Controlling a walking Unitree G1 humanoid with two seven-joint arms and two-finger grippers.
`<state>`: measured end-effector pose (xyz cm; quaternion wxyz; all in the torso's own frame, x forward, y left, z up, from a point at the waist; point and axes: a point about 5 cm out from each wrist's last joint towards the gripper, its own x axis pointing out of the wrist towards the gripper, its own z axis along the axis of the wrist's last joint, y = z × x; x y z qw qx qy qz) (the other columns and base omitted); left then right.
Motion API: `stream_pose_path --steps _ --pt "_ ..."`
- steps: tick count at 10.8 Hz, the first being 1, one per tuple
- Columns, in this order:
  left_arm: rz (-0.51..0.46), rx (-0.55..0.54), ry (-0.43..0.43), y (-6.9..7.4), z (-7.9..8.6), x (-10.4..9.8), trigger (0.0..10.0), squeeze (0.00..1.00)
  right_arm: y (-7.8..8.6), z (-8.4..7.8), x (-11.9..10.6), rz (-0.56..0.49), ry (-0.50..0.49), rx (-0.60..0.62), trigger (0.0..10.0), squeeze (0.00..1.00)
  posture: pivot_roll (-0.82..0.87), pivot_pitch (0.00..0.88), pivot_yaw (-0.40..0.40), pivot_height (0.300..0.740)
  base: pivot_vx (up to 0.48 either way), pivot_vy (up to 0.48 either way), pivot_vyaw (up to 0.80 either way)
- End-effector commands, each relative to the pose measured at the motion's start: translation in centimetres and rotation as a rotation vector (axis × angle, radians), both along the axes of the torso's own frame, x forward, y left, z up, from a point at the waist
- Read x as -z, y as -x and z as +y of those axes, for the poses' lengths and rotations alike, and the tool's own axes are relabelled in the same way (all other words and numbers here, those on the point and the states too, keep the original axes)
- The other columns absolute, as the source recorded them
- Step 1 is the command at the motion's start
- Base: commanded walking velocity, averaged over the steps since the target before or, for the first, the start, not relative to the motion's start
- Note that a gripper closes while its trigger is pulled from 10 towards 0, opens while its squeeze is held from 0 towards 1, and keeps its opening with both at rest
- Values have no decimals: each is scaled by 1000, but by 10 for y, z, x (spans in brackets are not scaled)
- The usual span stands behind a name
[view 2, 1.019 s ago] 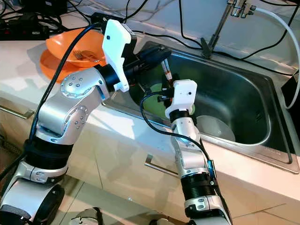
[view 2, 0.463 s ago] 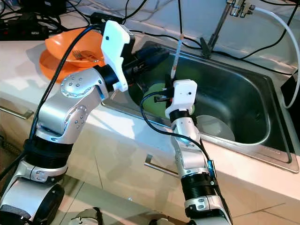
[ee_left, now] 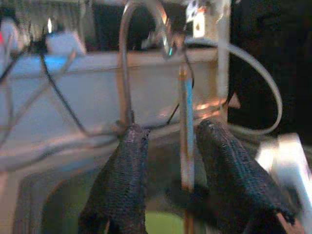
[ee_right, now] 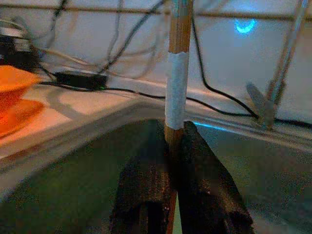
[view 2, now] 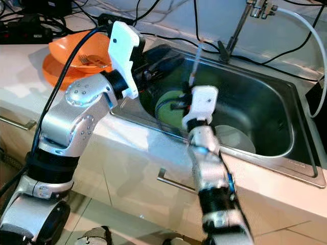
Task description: Kitchen organization
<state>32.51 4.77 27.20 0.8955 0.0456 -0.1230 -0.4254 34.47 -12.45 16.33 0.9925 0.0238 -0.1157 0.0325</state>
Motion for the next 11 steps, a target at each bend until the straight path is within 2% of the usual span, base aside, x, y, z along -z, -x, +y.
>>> stream_pose_path --steps 1,4,5,7,10,11 --pt "53 -23 -37 -2 2 17 10000 0 -6 -13 -1 36 -15 52 10000 0 81 67 -94 740 0 0 0" --pt "174 -60 -113 6 14 60 10000 0 -26 -21 -2 135 25 74 10000 0 89 69 -103 740 0 0 0" --pt "196 -71 -127 7 16 67 10000 0 -29 -22 1 169 43 78 10000 0 92 69 -108 740 0 0 0" --pt "266 -84 -179 14 19 92 10000 0 -37 -26 22 329 12 88 10000 0 92 72 -113 740 0 0 0" --pt "283 -87 -180 17 18 96 10000 0 -38 -27 39 434 25 72 10000 0 98 72 -125 740 0 0 0" --pt "285 -82 -181 19 17 97 10000 0 -39 -25 43 457 29 57 10000 604 101 71 -129 740 0 0 0"
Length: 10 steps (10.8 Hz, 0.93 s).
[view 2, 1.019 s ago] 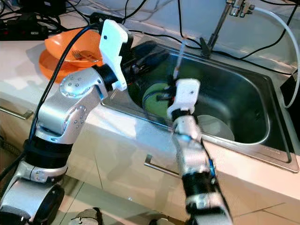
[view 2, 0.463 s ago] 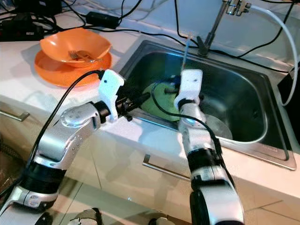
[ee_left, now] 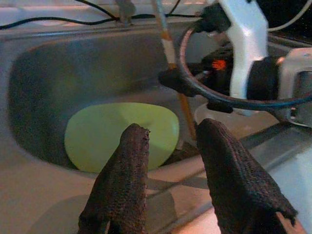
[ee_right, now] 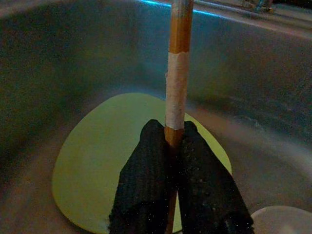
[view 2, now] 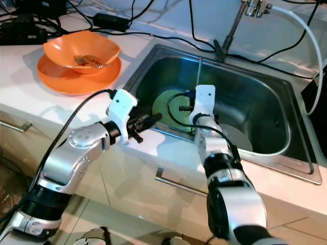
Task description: Kitchen organization
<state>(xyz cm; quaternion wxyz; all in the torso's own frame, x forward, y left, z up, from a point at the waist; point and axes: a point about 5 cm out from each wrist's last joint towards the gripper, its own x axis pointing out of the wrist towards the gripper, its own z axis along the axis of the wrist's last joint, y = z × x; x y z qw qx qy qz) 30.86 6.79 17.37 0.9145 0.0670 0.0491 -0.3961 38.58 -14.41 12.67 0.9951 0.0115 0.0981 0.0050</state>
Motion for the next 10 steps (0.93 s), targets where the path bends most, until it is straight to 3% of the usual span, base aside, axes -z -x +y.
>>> stream_pose_path --steps 1,3,4,6,7,10 --pt "-6 8 -5 3 -3 -1 10000 0 2 -5 6 27 -4 7 10000 1000 102 73 -131 740 0 0 0" --pt "-2 8 -9 4 -3 0 10000 0 0 -4 6 25 2 4 10000 1000 99 72 -132 740 0 0 0" --pt "1 10 -10 5 -3 1 10000 0 0 -4 5 16 10 -1 10000 0 98 70 -133 740 0 0 0" --pt "2 16 -10 7 -5 2 10000 0 -2 -3 1 -6 12 -3 10000 0 97 63 -134 740 0 0 0" --pt "-17 4 -10 6 -5 1 10000 0 -4 -2 -9 -69 24 -7 10000 0 97 62 -133 740 0 0 0" --pt "-186 -111 -76 -3 2 -11 10000 0 1 15 -60 -402 -33 -94 10000 0 85 54 -133 740 0 0 0"
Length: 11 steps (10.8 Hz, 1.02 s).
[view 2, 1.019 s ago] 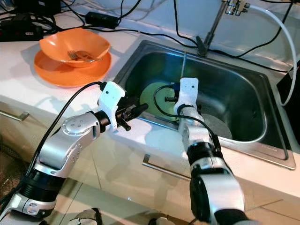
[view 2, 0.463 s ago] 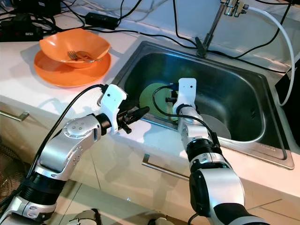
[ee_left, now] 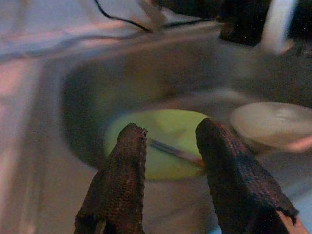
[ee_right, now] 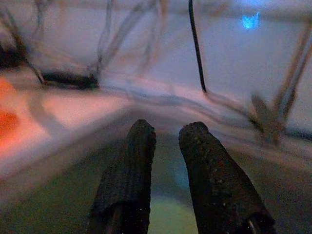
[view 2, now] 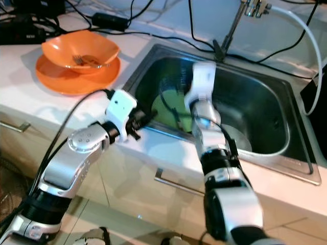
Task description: Kitchen organization
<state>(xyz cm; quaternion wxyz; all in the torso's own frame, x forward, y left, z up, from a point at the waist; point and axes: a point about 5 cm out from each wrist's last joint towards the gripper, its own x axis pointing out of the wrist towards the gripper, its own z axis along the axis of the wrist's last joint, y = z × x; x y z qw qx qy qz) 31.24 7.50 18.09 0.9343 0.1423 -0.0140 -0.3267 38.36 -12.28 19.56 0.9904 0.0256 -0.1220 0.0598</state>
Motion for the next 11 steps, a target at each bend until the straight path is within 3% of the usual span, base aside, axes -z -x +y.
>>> stream_pose_path --steps 1,3,4,6,9,11 --pt "-88 -2 -36 -2 -4 -10 10000 0 5 -5 0 -17 -38 19 10000 0 82 53 -133 740 0 0 0" --pt "-245 -44 -187 -2 -4 -23 10000 0 25 3 6 -47 -61 -34 10000 0 70 46 -134 740 0 0 0" --pt "-290 -64 -229 -4 -4 -27 10000 0 32 4 15 -25 -65 -41 10000 0 69 44 -137 740 0 0 0" --pt "-423 -137 -429 -13 3 -39 10000 0 45 7 40 63 -69 -43 10000 0 73 43 -138 740 0 0 0" --pt "-475 -294 -679 -38 21 -48 10000 0 48 13 39 77 -89 -53 10000 0 66 53 -136 740 0 0 0" --pt "-466 -334 -757 -53 27 -52 10000 0 51 15 39 88 -93 -56 10000 0 60 58 -131 740 0 0 0"
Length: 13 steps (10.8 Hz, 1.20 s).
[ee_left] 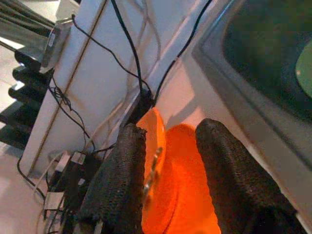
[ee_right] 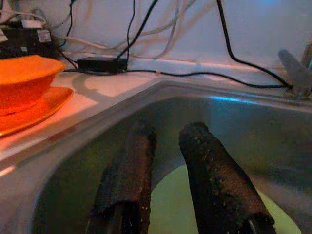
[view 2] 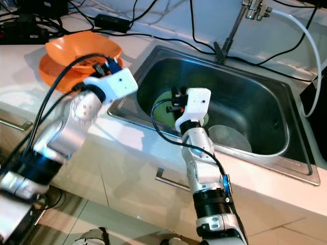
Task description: Kitchen organization
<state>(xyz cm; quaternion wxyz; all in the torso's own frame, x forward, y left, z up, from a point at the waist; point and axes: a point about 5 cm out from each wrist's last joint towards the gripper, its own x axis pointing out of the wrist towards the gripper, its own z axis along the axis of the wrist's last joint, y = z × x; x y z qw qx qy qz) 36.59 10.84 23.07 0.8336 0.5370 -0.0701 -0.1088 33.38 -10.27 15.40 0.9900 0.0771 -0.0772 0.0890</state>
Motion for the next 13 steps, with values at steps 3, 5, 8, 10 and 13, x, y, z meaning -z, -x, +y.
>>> stream_pose_path --steps 3,5,8,10,13 --pt "-23 -4 -41 -8 -6 -6 10000 0 1 -7 -4 0 -7 27 10000 0 55 66 -127 740 0 0 0" --pt "-25 -22 -64 -17 -5 -9 10000 0 1 -6 -4 2 -7 28 10000 0 53 68 -125 740 0 0 0" --pt "-17 -27 -72 -22 -6 -8 6510 0 1 -8 -5 6 -8 35 10000 0 50 71 -124 740 0 0 0" --pt "-12 -21 -60 -23 -6 -6 0 0 1 -7 -5 8 -7 35 10000 0 51 68 -124 740 0 0 0" --pt "-14 -22 -55 -24 -6 -7 0 0 0 -7 -5 11 -6 36 10000 0 50 69 -125 740 0 0 0"
